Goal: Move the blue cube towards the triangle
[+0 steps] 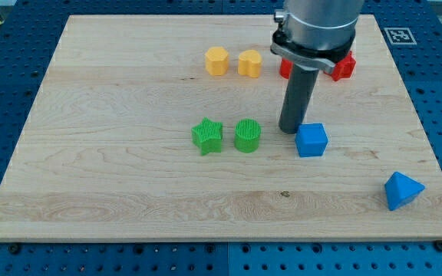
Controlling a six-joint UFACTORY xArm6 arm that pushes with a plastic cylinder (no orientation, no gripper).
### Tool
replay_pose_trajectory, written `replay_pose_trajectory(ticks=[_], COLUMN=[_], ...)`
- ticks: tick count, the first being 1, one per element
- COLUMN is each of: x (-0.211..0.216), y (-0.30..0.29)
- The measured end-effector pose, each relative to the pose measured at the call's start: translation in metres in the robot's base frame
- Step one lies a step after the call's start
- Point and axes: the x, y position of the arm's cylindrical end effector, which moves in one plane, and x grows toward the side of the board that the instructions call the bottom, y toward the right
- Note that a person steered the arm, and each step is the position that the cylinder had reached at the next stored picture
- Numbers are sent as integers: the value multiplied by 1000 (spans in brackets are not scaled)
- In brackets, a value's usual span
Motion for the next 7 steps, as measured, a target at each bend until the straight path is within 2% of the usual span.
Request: replay_pose_trajectory(ticks=[1, 3, 4, 7], x=[21, 56, 63, 55], y=[8, 64, 54, -161])
